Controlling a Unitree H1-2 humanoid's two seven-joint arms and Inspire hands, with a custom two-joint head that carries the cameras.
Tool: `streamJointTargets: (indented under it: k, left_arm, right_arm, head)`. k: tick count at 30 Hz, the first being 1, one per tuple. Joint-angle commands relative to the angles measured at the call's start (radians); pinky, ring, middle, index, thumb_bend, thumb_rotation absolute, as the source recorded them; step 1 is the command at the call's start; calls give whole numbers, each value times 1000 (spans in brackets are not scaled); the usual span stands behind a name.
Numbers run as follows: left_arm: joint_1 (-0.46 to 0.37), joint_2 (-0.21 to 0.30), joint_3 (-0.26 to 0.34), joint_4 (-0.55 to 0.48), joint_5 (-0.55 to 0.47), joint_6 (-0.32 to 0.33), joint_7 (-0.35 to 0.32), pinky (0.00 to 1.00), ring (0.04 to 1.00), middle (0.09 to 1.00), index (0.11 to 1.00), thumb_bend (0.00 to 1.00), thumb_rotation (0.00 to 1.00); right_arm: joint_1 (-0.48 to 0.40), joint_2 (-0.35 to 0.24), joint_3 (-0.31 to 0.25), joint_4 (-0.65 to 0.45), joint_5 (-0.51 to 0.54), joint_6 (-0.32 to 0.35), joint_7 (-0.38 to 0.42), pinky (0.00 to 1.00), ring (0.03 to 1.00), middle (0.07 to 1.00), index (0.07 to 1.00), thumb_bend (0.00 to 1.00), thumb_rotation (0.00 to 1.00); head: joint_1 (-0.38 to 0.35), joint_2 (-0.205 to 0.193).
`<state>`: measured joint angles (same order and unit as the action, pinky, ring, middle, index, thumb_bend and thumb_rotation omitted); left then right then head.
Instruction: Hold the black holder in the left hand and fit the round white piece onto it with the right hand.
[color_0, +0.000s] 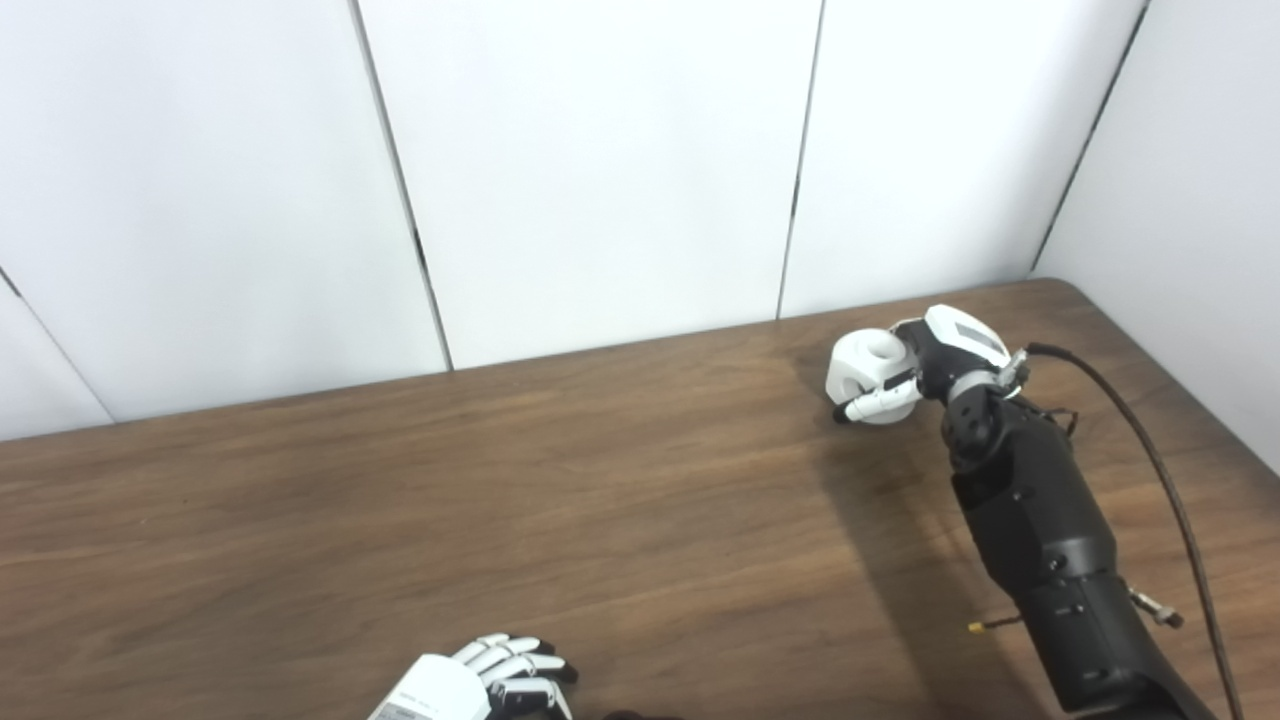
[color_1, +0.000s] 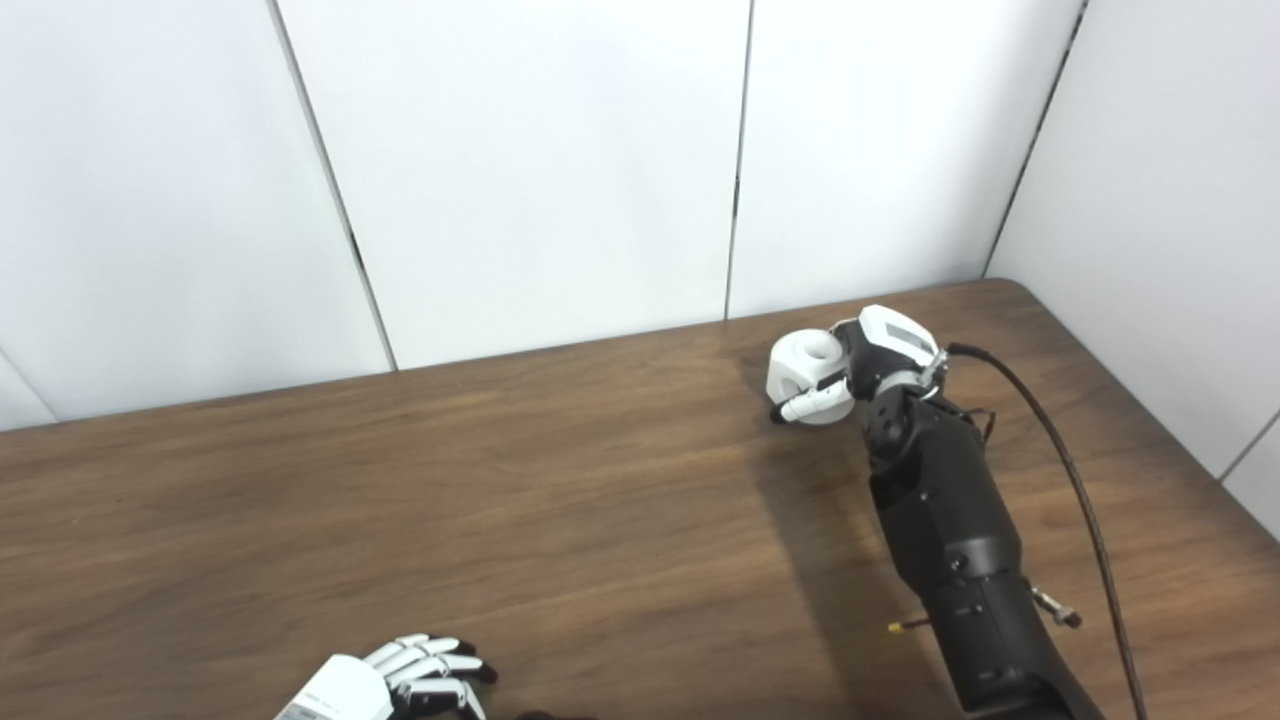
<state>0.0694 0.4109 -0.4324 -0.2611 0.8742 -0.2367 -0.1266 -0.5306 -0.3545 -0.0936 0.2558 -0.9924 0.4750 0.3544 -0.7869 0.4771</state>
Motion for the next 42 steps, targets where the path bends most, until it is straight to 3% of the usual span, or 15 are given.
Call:
streamJointTargets:
  k: [1, 13, 15, 17, 18, 21, 27, 36, 42]
  left_arm:
    - [57, 55, -6, 52, 68, 49, -88, 820, 821, 751, 485, 519, 46]
    - [70, 60, -8, 19, 68, 72, -123, 847, 837, 763, 486, 519, 45]
    - [72, 60, -8, 13, 68, 75, -128, 849, 837, 764, 486, 519, 45]
    - [74, 60, -7, 5, 67, 83, -140, 856, 839, 766, 486, 519, 45]
    - [75, 60, -6, 3, 65, 84, -142, 858, 840, 767, 486, 519, 45]
    - [77, 61, -5, 0, 62, 85, -143, 861, 841, 768, 486, 518, 45]
    - [79, 61, -8, -7, 63, 92, -152, 870, 847, 773, 486, 518, 45]
    - [78, 51, -16, -27, 78, 118, -174, 866, 849, 775, 486, 518, 45]
    - [81, 41, -25, -52, 89, 137, -198, 866, 850, 776, 486, 518, 45]
  right_arm:
    - [-35, -22, -10, -36, -13, -5, -30, 948, 966, 899, 712, 849, 343]
    - [-24, -26, -2, -54, -12, -5, -27, 944, 963, 892, 699, 831, 343]
    - [-18, -36, 13, -57, 2, -6, -36, 934, 959, 884, 656, 809, 332]
    - [-13, -45, 27, -58, 21, -6, -52, 929, 951, 877, 569, 719, 278]
    - [-9, -47, 31, -60, 31, -7, -62, 935, 948, 875, 522, 601, 206]
    - [-2, -48, 39, -63, 57, -7, -100, 944, 940, 865, 493, 533, 159]
    - [1, -62, 63, -61, 101, -8, -146, 945, 927, 834, 485, 521, 146]
    - [15, -86, 81, -83, 138, -7, -140, 956, 931, 831, 486, 521, 146]
    - [93, -97, 92, -237, 146, -6, -85, 962, 921, 836, 486, 521, 147]
  head:
    - [1, 5]
    - [2, 18]
    - [3, 20]
    - [4, 22]
    - [5, 26]
    - [5, 28]
    - [11, 32]
    - [44, 44]
    - [108, 69]
